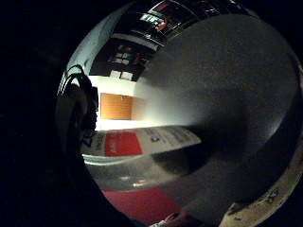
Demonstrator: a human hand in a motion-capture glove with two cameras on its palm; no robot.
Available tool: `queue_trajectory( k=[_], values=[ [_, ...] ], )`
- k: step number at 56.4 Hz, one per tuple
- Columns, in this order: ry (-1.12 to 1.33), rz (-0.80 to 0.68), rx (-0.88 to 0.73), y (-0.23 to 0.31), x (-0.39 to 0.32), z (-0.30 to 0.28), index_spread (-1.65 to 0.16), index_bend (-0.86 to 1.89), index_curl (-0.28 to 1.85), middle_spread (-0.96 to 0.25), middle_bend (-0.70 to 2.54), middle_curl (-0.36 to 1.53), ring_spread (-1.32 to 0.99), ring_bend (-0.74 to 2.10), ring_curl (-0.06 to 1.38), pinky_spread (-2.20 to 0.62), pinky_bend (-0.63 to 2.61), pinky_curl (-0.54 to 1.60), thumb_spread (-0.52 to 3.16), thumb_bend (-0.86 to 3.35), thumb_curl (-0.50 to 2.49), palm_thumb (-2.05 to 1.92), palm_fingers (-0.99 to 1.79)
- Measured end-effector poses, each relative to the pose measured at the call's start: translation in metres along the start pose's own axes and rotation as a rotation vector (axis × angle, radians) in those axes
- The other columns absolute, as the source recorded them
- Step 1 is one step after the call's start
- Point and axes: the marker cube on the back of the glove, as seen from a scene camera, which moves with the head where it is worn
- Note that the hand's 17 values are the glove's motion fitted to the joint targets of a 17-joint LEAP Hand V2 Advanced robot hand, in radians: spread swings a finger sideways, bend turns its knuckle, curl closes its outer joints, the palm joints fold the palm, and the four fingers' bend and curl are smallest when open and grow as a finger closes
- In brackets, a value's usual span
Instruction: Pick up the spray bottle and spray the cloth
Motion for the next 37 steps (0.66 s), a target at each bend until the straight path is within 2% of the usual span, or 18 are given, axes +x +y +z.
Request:
queue_trajectory(
  k=[4,8,9,14,15,18,20,23,27,30,35,37],
  values=[
    [0.224,-0.012,-0.095,0.009,0.028,-0.002,-0.19,0.27,0.52,-0.11,0.48,0.47,-0.18,0.5,0.43,-0.26,0.36,0.38,0.27,-0.04,0.76,0.99,1.3],
    [0.254,-0.051,0.008,-0.012,0.029,-0.004,-0.2,0.25,0.52,-0.12,0.47,0.47,-0.18,0.48,0.42,-0.26,0.36,0.38,0.29,-0.04,0.75,0.99,1.27],
    [0.261,-0.062,0.018,-0.014,0.028,-0.008,-0.22,0.2,0.5,-0.14,0.42,0.45,-0.2,0.45,0.41,-0.23,0.38,0.39,0.31,-0.02,0.75,1.01,1.1],
    [0.166,-0.095,-0.07,0.001,0.01,-0.025,-0.26,0.11,0.46,-0.15,0.34,0.44,-0.19,0.43,0.42,-0.17,0.35,0.39,0.43,-0.03,0.74,1.01,0.91],
    [0.151,-0.099,-0.059,0.002,0.008,-0.028,-0.29,0.07,0.44,-0.14,0.32,0.43,-0.17,0.37,0.4,-0.13,0.32,0.38,0.49,-0.05,0.73,0.97,0.69],
    [0.085,-0.1,-0.098,0.013,-0.003,-0.043,-0.31,0.07,0.42,-0.14,0.29,0.42,-0.15,0.36,0.41,-0.09,0.35,0.4,0.57,-0.05,0.7,0.94,0.6],
    [0.072,-0.101,-0.138,0.022,-0.006,-0.052,-0.32,0.08,0.39,-0.13,0.28,0.42,-0.14,0.36,0.39,-0.06,0.34,0.38,0.61,-0.05,0.69,0.93,0.6],
    [0.132,-0.117,-0.073,0.018,0.0,-0.064,-0.34,0.08,0.36,-0.13,0.27,0.41,-0.14,0.34,0.37,-0.04,0.34,0.37,0.67,-0.05,0.67,0.9,0.59],
    [0.037,-0.115,-0.226,0.048,-0.016,-0.086,-0.34,0.09,0.33,-0.13,0.25,0.4,-0.12,0.34,0.36,-0.01,0.35,0.37,0.73,-0.05,0.64,0.86,0.56],
    [0.042,-0.114,-0.259,0.06,-0.017,-0.101,-0.35,0.09,0.31,-0.12,0.25,0.4,-0.12,0.34,0.36,0.0,0.36,0.36,0.76,-0.04,0.62,0.85,0.55],
    [0.118,-0.133,-0.131,0.054,-0.011,-0.124,-0.35,0.1,0.29,-0.12,0.24,0.4,-0.11,0.35,0.36,0.02,0.36,0.36,0.79,-0.04,0.59,0.84,0.54],
    [0.134,-0.139,-0.126,0.055,-0.01,-0.13,-0.35,0.1,0.28,-0.12,0.24,0.4,-0.11,0.35,0.36,0.02,0.36,0.36,0.8,-0.03,0.59,0.84,0.54]
  ],
)
